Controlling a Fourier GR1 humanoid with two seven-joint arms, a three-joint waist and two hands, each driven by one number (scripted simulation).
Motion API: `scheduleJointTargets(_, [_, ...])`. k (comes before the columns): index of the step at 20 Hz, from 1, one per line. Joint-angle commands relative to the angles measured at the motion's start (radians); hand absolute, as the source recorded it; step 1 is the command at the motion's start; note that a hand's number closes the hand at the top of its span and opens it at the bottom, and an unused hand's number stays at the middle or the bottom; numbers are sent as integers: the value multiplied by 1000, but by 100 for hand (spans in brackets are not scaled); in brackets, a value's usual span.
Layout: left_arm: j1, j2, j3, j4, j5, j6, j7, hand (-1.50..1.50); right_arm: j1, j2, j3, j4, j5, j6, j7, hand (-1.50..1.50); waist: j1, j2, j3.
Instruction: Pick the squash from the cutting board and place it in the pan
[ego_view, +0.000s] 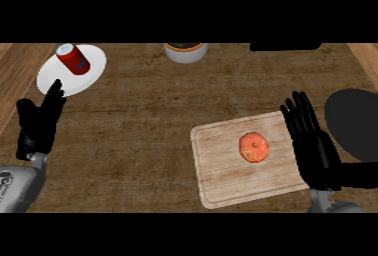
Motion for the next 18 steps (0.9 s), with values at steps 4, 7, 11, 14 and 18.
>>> scheduleJointTargets(4, [-10,-17,-98,-139,-19,-90,-18,0,18,-61,-166,162,61,-223,151,-150,8,25,-37])
scheduleJointTargets(7, [-39,-28,-107,-131,-8,-114,-35,0,148,-299,-90,333,295,-219,233,-150,-6,89,-72])
scheduleJointTargets(11, [-3,-39,-152,-171,12,-177,-34,0,113,-164,-103,370,457,-587,307,150,24,29,-42])
scheduleJointTargets(14, [16,-58,-164,-179,1,-169,-32,0,109,-47,-5,332,591,-765,395,-150,13,25,-41])
scheduleJointTargets(18, [27,-24,-135,-246,15,-201,-5,0,61,-99,152,311,759,-640,713,-150,20,24,-42])
